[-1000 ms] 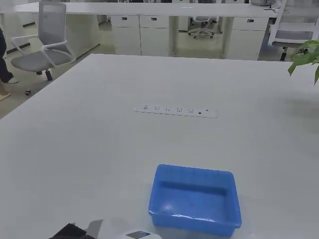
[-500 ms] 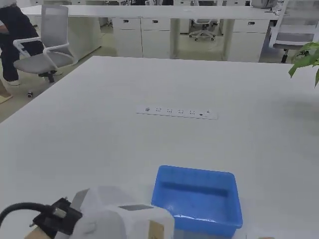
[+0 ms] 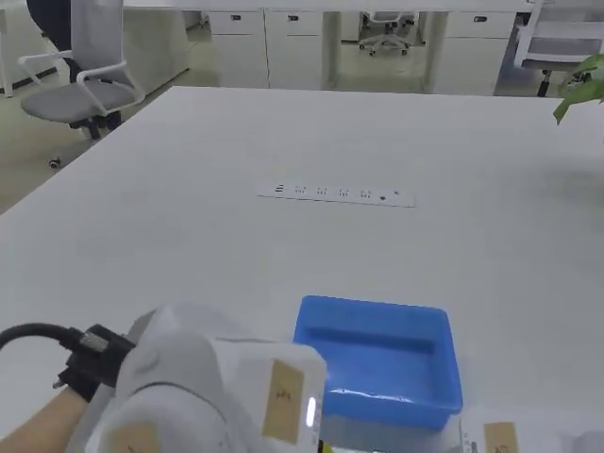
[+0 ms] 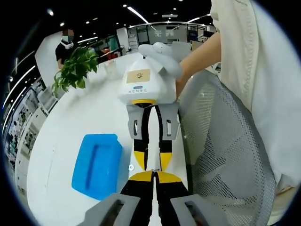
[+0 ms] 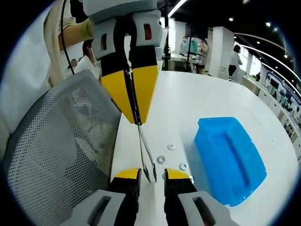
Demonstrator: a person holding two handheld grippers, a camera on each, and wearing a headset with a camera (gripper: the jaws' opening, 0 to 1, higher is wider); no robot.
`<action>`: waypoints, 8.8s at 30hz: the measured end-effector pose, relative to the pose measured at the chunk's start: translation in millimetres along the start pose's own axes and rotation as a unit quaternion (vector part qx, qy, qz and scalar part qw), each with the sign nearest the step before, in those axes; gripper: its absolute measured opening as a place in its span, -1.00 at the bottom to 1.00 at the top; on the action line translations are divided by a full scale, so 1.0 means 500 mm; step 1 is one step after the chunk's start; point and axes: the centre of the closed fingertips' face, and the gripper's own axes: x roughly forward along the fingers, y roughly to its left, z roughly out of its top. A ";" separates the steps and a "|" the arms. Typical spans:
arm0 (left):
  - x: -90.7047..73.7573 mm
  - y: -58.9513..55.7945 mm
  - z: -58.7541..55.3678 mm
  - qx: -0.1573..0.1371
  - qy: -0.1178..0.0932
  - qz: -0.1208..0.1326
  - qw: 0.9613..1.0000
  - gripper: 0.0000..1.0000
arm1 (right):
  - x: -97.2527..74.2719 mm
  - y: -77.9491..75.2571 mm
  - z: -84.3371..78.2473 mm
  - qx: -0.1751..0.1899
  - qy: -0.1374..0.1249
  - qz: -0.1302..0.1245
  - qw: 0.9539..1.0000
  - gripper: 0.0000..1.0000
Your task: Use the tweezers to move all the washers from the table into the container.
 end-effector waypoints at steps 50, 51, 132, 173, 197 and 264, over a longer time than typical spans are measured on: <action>0.015 0.056 0.038 -0.113 -0.102 -0.022 0.988 -1.00 | 0.009 -0.042 0.028 0.045 -0.034 0.006 0.998 -0.92; 0.009 0.062 0.042 -0.128 -0.121 -0.012 0.984 -1.00 | 0.008 -0.044 0.027 0.045 -0.036 0.003 0.998 -0.92; -0.149 0.083 -0.156 -0.350 -0.237 0.356 0.834 0.41 | -0.118 -0.334 0.042 0.314 -0.147 -0.115 0.931 -0.97; -0.140 0.082 -0.161 -0.367 -0.227 0.348 0.832 0.61 | -0.105 -0.343 -0.002 0.273 -0.095 -0.150 0.946 -0.94; -0.143 0.082 -0.156 -0.363 -0.236 0.347 0.832 0.60 | -0.148 -0.263 0.097 0.253 -0.145 -0.129 0.948 -0.94; -0.136 0.077 -0.156 -0.355 -0.225 0.342 0.841 0.56 | -0.019 -0.154 0.004 0.241 -0.112 -0.132 0.955 -0.95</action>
